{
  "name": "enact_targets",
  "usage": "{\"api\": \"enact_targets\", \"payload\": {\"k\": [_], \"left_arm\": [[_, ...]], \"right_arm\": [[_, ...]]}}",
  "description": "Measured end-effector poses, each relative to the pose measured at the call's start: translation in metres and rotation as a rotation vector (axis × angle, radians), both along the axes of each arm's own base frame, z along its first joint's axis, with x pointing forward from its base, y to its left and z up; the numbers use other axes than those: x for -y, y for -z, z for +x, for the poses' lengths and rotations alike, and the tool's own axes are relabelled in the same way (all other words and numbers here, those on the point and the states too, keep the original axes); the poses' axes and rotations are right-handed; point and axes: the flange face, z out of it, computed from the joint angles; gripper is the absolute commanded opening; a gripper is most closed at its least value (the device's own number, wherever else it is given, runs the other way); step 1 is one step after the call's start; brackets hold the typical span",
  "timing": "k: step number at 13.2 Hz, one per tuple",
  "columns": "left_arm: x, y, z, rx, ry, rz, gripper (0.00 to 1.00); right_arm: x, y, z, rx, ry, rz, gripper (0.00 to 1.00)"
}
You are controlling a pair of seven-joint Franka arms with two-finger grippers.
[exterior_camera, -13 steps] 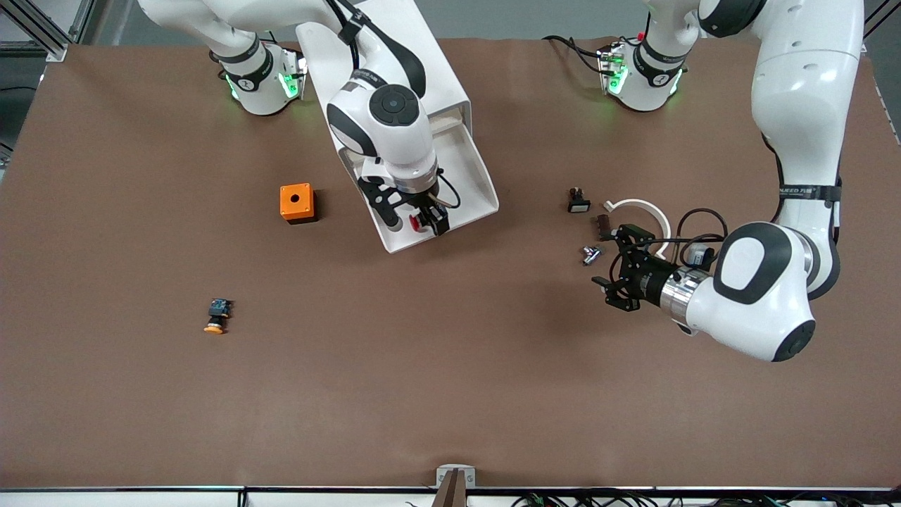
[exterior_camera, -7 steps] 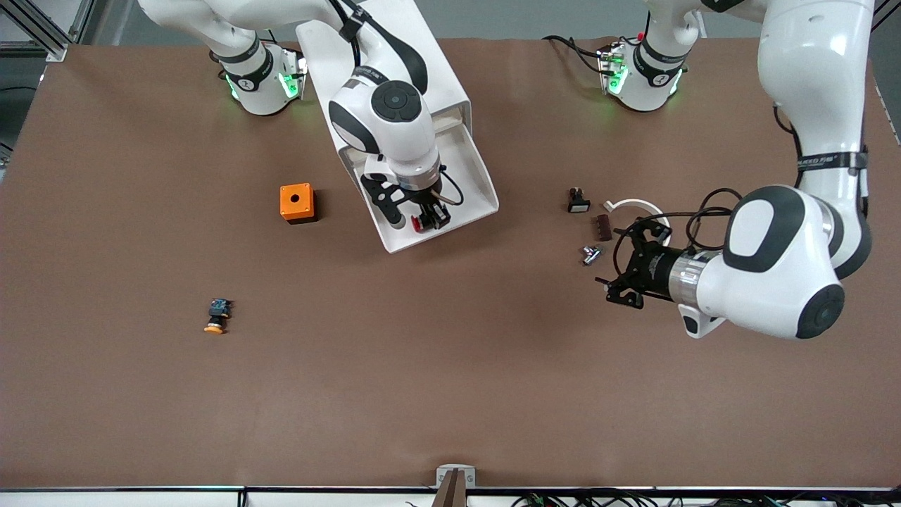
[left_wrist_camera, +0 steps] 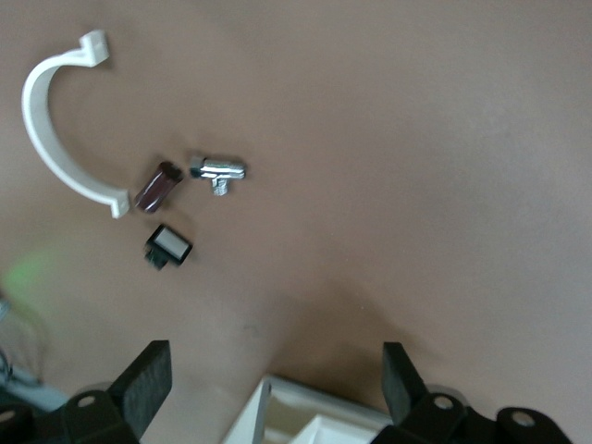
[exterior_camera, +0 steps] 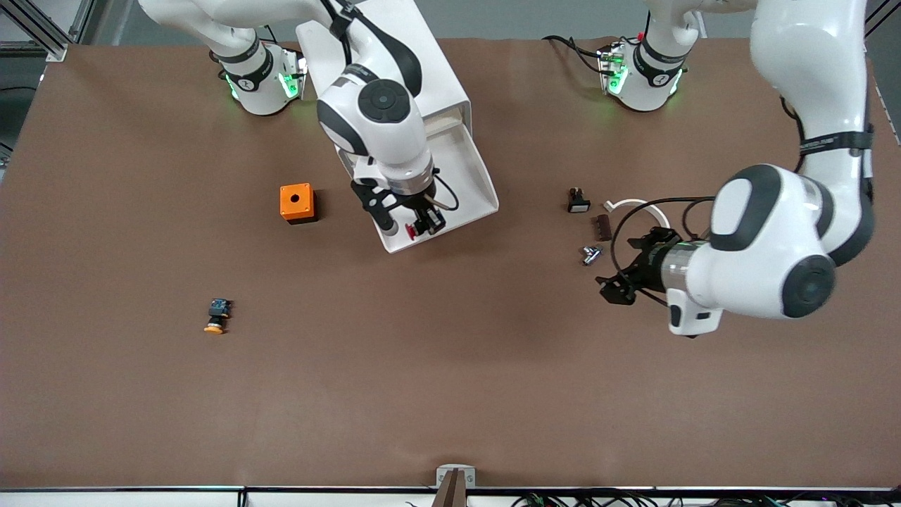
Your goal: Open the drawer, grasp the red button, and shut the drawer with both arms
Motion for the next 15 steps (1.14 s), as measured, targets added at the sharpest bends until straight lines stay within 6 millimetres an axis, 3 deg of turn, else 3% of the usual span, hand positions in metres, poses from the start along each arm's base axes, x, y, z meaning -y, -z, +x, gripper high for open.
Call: {"api": "enact_targets", "payload": {"k": [2,4,9,13,15], "left_arm": [[0.059,0.015,-0.016,0.06,0.109,0.065,1.0],[0.105,0.031,-0.027,0.126,0.191,0.056,1.0],[0.175,0.073,-0.036,0.277,0.386,-0.048,1.0],[0.224,0.106,-0.064,0.311,0.482,-0.06,1.0],[0.244,0.121,-0.088,0.283,0.527,-0.054,1.0]], "right_arm": [[0.039,-0.022,0.034,0.007,-0.074,0.012,0.03],[0.084,-0.027,0.063,0.009,-0.176,0.003,0.03],[0.171,-0.019,0.101,-0.016,-0.464,-0.048,0.03],[0.26,0.014,0.135,-0.047,-0.679,-0.073,0.03],[0.291,0.038,0.146,-0.065,-0.762,-0.078,0.03]]}}
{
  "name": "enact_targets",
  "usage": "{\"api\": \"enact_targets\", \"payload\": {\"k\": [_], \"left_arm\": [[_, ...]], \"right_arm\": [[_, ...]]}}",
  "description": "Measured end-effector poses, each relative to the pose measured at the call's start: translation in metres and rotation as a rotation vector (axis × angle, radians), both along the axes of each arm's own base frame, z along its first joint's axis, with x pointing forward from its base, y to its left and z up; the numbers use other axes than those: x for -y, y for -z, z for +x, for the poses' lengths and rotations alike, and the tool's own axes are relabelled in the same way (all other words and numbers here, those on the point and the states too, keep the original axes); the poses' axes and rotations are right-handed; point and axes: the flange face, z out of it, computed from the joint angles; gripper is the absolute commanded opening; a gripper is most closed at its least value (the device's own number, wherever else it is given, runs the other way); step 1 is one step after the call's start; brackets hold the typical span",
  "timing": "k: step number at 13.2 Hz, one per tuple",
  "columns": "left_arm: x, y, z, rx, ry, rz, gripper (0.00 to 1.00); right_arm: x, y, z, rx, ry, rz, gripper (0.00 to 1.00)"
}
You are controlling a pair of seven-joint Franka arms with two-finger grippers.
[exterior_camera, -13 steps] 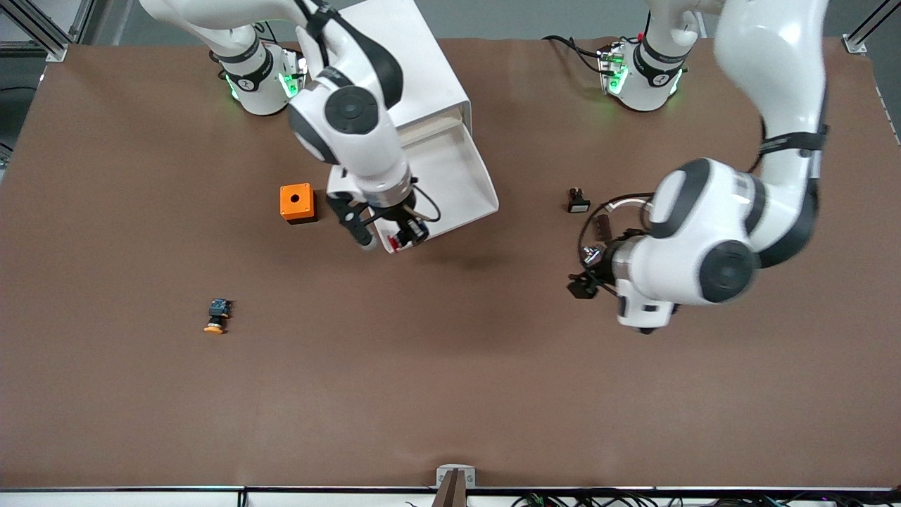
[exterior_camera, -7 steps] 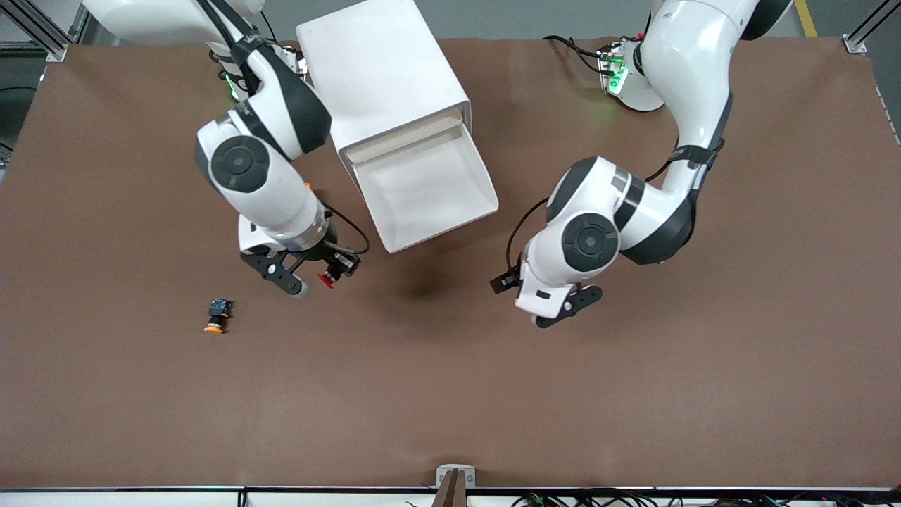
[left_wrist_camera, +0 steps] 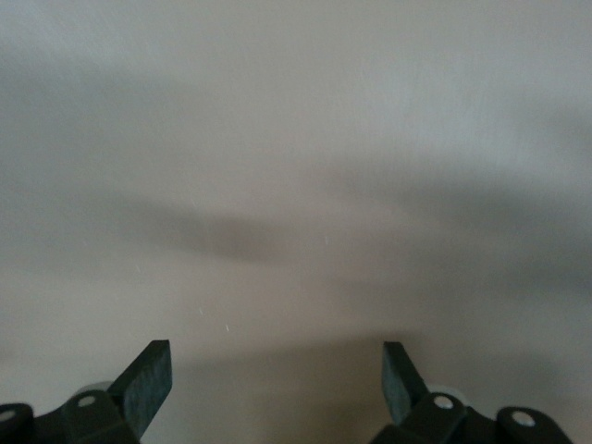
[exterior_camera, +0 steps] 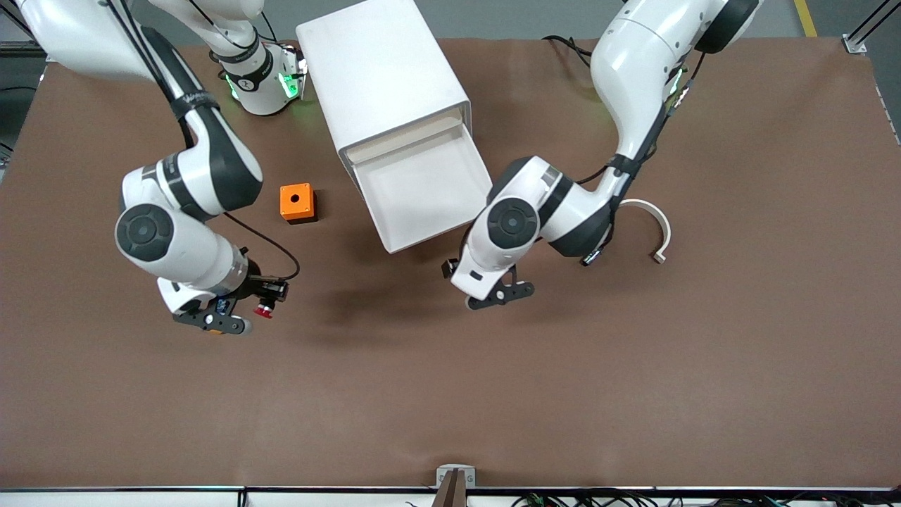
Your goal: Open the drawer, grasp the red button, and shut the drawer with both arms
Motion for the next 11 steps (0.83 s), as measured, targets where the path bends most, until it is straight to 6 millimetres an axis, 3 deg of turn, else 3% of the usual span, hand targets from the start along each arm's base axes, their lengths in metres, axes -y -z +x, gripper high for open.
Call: {"api": "enact_targets", "payload": {"k": [3,6,11], "left_arm": [[0.017,0.017,-0.026,-0.03,0.016,0.028,1.0],[0.036,0.025,-0.053,-0.064,-0.088,0.073,1.0],[0.082,0.014,-0.113,-0.143,-0.148,0.098,1.0]], "right_arm": [[0.035,0.035,0.011,-0.01,-0.106,0.0,0.03],[0.057,0.069,0.018,-0.014,-0.176,0.01,0.03],[0.078,0.118,0.02,-0.002,-0.255,0.025,0.03]]}}
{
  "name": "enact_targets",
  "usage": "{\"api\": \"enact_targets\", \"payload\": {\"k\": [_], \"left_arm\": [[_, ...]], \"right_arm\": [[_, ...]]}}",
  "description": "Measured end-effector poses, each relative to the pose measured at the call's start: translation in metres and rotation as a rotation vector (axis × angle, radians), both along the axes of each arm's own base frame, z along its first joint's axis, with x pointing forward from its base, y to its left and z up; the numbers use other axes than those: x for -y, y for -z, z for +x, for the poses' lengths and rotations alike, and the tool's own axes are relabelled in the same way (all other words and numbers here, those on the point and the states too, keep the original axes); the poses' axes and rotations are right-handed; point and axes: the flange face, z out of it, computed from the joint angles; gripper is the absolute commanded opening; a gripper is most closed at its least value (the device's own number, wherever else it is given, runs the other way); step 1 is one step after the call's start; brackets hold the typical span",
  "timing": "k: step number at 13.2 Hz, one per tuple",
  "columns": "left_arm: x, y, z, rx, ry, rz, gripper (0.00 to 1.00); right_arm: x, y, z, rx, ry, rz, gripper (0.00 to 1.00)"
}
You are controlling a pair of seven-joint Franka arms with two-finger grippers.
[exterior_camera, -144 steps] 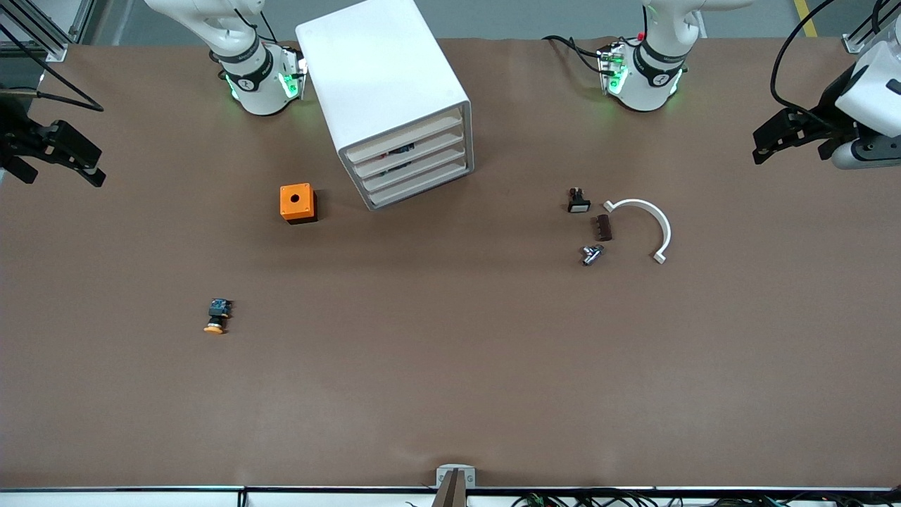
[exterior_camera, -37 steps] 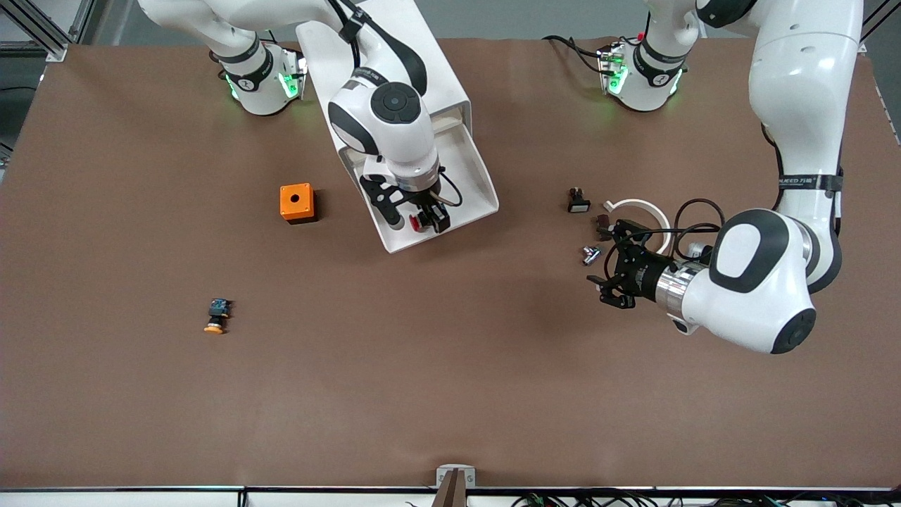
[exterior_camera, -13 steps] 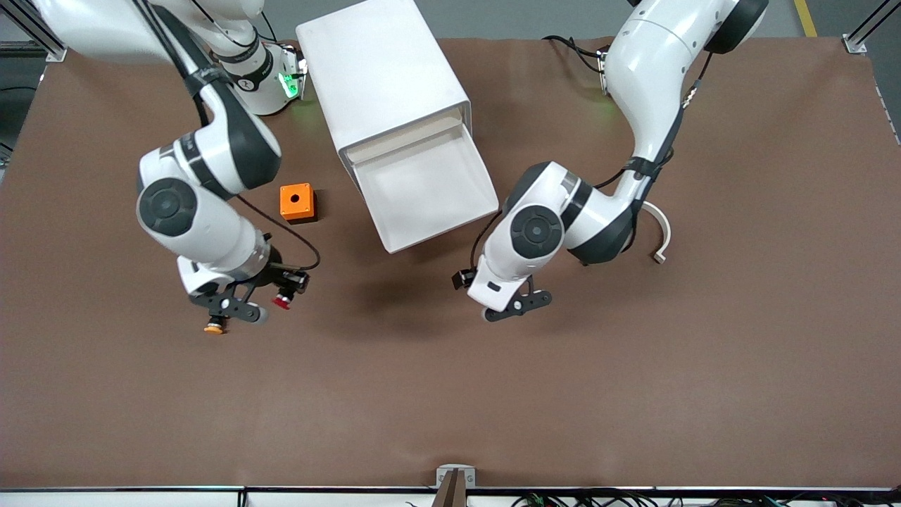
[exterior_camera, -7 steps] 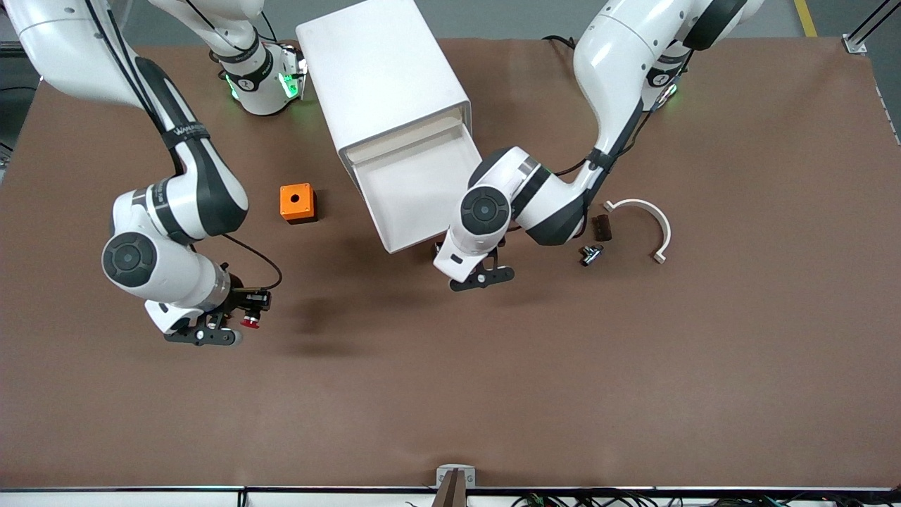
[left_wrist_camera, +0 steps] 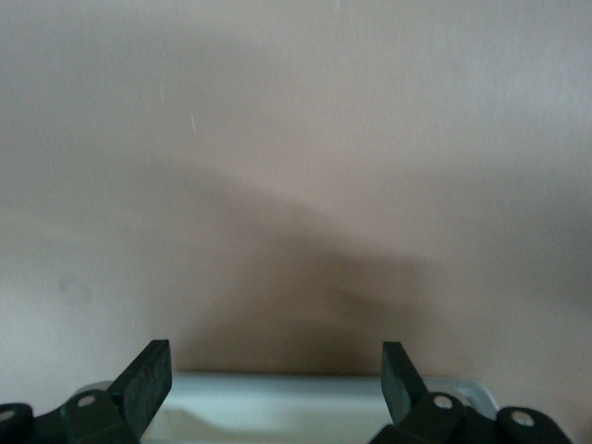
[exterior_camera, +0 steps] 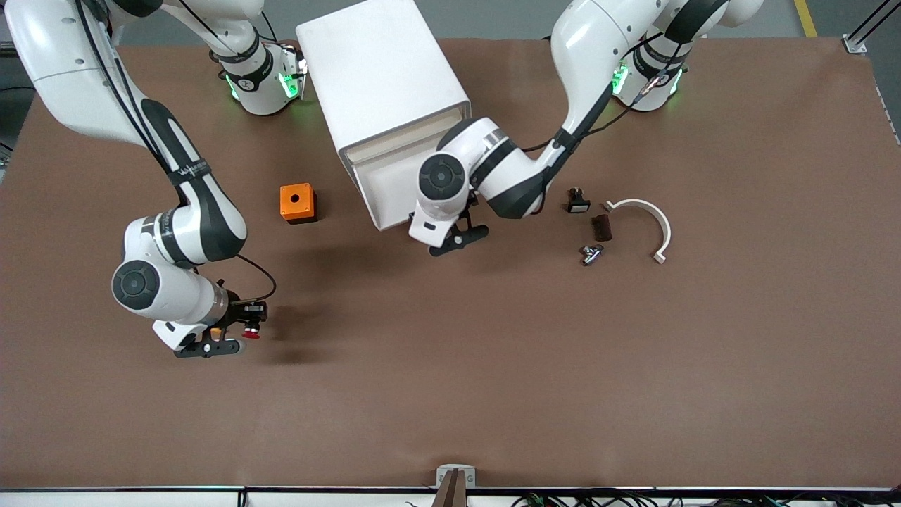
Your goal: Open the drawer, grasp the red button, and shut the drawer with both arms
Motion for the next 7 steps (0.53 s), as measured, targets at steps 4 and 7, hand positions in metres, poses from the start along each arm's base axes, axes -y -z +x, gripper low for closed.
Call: {"api": "enact_targets", "payload": {"k": [4,7], "left_arm": [[0.037,0.003,-0.056,-0.027,-0.019,0.033,1.0],[0.054,0.003,-0.086,-0.042,-0.035,0.046,1.0]], "right_arm": [[0.015,0.03,-0.007,0.013,-0.026,0.011,0.04],[0.015,0.034,-0.009,0.015,-0.029,0.013,0.09]]}}
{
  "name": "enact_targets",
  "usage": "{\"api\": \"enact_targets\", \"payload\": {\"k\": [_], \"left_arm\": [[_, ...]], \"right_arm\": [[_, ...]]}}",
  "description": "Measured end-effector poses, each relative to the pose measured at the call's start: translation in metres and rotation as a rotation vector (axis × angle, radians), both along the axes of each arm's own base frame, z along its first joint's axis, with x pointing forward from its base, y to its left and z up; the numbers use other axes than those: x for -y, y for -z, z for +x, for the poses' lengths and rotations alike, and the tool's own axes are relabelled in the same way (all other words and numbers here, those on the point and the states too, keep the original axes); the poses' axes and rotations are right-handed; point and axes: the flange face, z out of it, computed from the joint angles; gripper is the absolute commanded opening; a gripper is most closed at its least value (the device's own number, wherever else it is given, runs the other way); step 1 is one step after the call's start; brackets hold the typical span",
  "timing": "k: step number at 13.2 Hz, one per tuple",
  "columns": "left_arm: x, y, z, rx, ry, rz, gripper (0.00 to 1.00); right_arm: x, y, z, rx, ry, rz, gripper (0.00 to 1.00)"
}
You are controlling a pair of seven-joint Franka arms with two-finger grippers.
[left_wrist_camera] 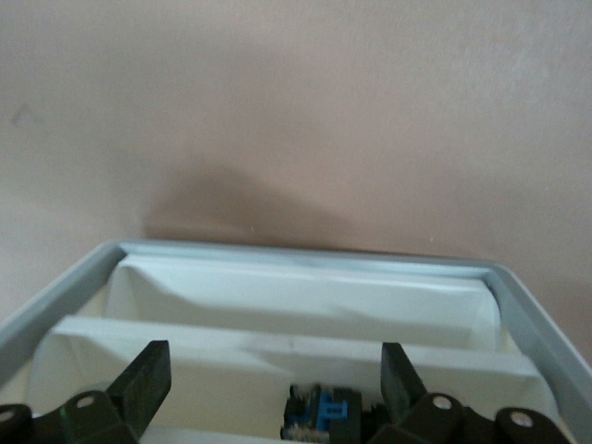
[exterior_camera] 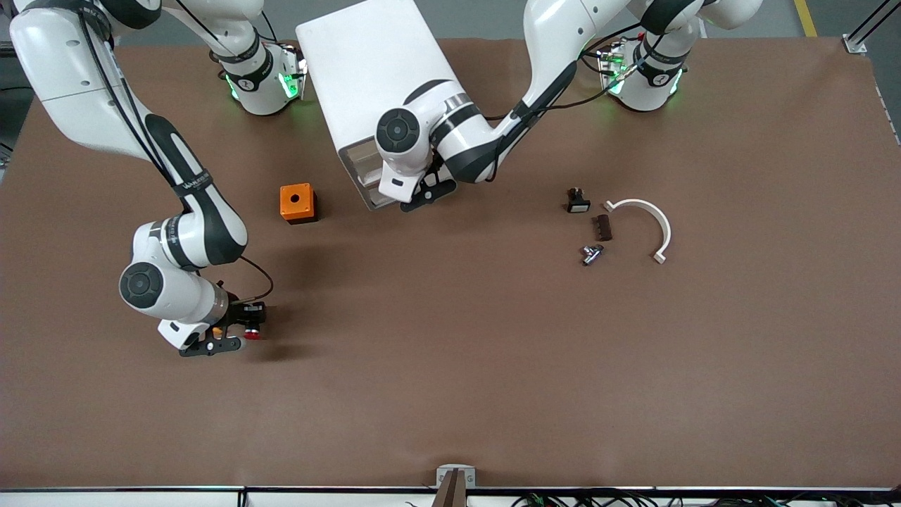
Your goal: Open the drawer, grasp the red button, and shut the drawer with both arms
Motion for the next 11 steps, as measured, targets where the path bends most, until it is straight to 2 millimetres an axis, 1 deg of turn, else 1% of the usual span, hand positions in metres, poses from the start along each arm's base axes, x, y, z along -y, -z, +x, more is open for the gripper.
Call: {"api": "enact_targets", "payload": {"k": [2,3,4,5,6,7,8,10,11], "left_arm": [[0.004,0.001,-0.008,-0.007,-0.012,0.007,1.0],[0.003,0.002,-0.007,-0.008,-0.014,0.01,1.0],[0.001,0.002,-0.006,-0.01,-0.021,0.013,1.0],[-0.001,0.002,-0.001,-0.009,-0.029,0.014,1.0],[-0.006,0.001,0.007,-0.002,-0.042,0.015,1.0],[-0.017,-0.004,0.027,0.019,-0.069,0.015,1.0],[-0.035,-0.017,0.057,0.052,-0.11,0.011,1.0],[-0.093,-0.062,0.128,0.13,-0.208,-0.005,1.0],[-0.129,-0.089,0.161,0.172,-0.257,-0.001,1.0]], "right_arm": [[0.0,0.004,-0.001,-0.003,0.0,0.002,0.28],[0.0,0.006,-0.001,-0.005,0.0,0.002,0.36],[0.0,0.007,-0.001,-0.006,0.001,0.003,0.47],[0.0,0.008,-0.001,-0.007,0.001,0.003,0.62],[0.0,0.008,-0.001,-0.006,0.001,0.003,0.7],[0.001,0.007,0.0,-0.003,0.002,0.003,0.77],[0.001,0.005,0.002,0.002,0.003,0.003,0.85],[0.002,-0.004,0.007,0.016,0.005,0.002,0.99],[0.003,-0.014,0.011,0.016,0.007,-0.003,0.99]]}}
